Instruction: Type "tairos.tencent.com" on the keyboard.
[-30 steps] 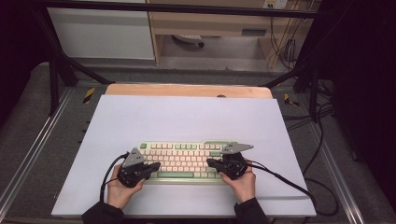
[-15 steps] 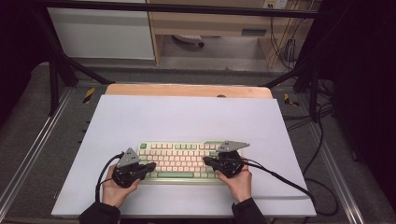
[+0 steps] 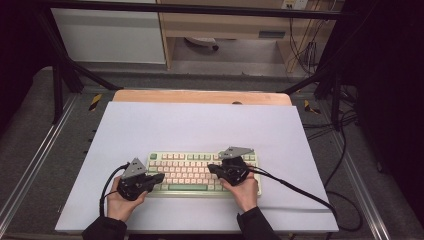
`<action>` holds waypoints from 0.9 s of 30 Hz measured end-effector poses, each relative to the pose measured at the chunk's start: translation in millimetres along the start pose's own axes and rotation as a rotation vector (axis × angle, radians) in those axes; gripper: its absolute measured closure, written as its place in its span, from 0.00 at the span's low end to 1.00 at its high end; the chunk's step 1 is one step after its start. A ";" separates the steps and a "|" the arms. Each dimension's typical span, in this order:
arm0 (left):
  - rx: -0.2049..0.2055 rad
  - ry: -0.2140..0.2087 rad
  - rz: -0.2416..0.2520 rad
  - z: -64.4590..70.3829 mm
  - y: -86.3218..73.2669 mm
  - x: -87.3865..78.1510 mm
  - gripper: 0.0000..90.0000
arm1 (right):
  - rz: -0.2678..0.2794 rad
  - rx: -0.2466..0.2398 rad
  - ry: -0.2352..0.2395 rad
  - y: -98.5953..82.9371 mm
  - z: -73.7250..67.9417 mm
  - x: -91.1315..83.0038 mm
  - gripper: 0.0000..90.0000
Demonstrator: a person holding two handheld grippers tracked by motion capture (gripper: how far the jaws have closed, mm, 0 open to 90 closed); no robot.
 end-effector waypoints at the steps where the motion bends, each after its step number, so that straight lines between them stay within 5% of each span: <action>1: -0.001 0.000 0.001 -0.1 0.1 -0.1 1.00 | -0.005 -0.005 -0.001 0.5 0.0 2.6 1.00; 14: 0.001 0.002 -0.001 -0.2 0.0 0.4 1.00 | -0.042 0.010 -0.015 -5.1 6.9 22.5 1.00; 27: 0.002 0.004 0.001 -0.5 0.1 0.3 1.00 | -0.041 0.000 -0.010 -5.4 4.8 21.0 1.00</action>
Point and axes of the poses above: each handheld gripper's, and its own axes: x roughly forward along the jaws, y roughly out of its top, z roughly to its right, the point moved 6 cm from there along x, roughly forward along the jaws, and after that the axes turned 7 degrees about y, right-handed, at the moved point
